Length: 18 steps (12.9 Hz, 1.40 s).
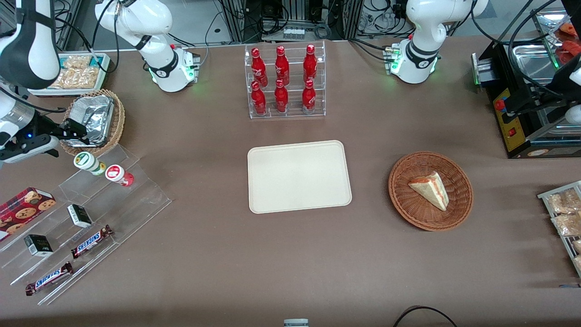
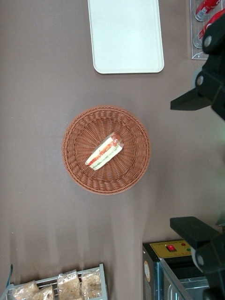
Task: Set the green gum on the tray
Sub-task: 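Move the right gripper down toward the green-lidded gum tub on the stand, then close the right gripper on the green-lidded gum tub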
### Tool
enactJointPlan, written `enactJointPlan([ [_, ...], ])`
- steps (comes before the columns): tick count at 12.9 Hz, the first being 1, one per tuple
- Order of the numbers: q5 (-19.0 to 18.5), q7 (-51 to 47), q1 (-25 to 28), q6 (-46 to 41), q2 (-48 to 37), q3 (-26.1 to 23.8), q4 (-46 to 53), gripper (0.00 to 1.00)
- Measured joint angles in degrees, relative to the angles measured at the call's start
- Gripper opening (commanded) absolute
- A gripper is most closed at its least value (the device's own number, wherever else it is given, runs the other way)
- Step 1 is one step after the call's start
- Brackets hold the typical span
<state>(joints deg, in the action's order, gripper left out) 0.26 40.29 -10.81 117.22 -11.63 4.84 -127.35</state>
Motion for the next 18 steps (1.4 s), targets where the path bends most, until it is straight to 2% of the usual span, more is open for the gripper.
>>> enactJointPlan([
  [3, 0.00, 5.56, -0.99, 4.06, -0.04, 0.00, -2.24, 0.99],
  [8, 0.00, 6.36, -1.62, 10.71, 0.97, 0.12, -6.40, 0.99],
  [18, 0.80, 6.80, -2.22, 12.87, 2.77, 0.57, -8.66, 0.99],
])
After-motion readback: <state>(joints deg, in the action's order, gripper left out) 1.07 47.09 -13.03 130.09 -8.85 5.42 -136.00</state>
